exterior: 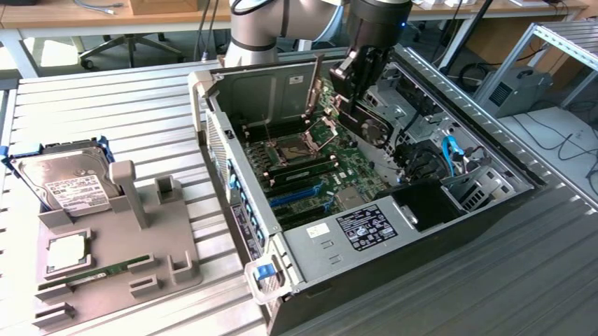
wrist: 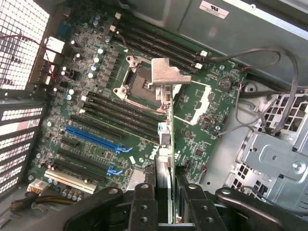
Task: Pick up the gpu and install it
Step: 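Insert the gpu into the slot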
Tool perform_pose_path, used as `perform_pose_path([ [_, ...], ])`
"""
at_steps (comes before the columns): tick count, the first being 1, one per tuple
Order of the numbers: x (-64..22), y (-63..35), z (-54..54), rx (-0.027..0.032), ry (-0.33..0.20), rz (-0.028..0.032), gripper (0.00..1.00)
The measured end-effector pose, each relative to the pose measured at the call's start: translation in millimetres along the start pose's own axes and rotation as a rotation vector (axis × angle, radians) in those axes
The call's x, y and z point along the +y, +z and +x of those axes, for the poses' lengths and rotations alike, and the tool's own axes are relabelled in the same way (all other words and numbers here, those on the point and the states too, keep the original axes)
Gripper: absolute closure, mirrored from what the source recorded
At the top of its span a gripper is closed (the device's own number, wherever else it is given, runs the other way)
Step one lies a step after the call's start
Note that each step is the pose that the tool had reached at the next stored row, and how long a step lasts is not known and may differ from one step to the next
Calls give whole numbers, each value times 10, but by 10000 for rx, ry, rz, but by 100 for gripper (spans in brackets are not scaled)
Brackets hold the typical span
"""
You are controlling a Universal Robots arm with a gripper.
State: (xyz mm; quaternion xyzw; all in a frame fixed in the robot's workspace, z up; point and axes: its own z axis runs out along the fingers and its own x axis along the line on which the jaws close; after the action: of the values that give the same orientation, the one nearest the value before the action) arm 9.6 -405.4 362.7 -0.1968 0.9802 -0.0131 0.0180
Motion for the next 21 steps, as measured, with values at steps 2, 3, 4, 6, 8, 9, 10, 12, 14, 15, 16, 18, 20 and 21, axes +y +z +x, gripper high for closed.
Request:
perform_pose_path([
  [2, 0, 0, 0, -2, -64, -2, 73],
  [3, 0, 0, 0, -3, -93, -2, 73],
  [4, 0, 0, 0, -3, -122, -3, 73],
  [6, 0, 0, 0, -6, -201, -6, 73],
  [8, 0, 0, 0, -8, -248, -7, 73],
  [9, 0, 0, 0, -9, -270, -8, 73],
  [10, 0, 0, 0, -9, -295, -9, 73],
  [12, 0, 0, 0, -11, -348, -11, 73],
  [14, 0, 0, 0, -13, -420, -12, 73],
  [15, 0, 0, 0, -14, -444, -13, 73],
  [16, 0, 0, 0, -15, -468, -14, 73],
  [18, 0, 0, 0, -20, -599, -18, 73],
  [20, 0, 0, 0, -26, -799, -24, 73],
  [21, 0, 0, 0, -32, -989, -29, 73],
])
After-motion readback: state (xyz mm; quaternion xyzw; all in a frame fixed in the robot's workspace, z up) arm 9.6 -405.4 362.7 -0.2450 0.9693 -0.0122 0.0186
